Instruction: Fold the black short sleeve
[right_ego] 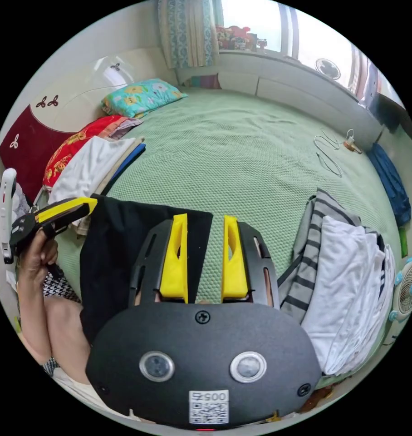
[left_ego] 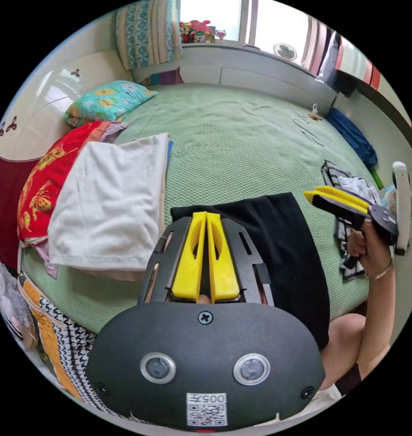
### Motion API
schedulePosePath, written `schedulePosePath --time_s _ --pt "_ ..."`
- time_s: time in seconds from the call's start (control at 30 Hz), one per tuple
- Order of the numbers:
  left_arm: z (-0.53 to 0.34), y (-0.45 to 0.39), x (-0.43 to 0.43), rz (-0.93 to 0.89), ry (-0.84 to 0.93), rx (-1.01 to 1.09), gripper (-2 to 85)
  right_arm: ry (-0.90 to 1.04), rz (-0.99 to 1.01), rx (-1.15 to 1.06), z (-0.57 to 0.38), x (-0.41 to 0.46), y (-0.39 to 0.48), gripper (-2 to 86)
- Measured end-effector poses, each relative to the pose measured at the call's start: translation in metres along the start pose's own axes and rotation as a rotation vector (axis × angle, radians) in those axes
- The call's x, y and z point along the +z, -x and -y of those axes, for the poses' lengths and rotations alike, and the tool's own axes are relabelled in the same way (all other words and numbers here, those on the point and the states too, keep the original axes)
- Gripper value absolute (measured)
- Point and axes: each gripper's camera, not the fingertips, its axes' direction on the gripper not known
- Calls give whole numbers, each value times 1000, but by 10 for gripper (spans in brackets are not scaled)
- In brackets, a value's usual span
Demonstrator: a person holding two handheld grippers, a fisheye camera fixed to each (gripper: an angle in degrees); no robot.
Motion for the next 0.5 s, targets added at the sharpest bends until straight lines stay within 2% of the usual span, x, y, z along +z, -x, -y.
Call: schedulePosePath --time_s 0.1,0.3,0.43,0.5 --pt "7 -6 11 -4 -9 -9 -5 29 108 47 18 12 -18 111" --pt "17 -26 38 27 20 17 -6 108 116 89 51 42 -32 103" --pt "20 -36 55 75 45 41 -7 130 75 8 66 48 -30 49" --pt "21 -38 61 83 39 38 -7 129 155 -11 73 45 -34 13"
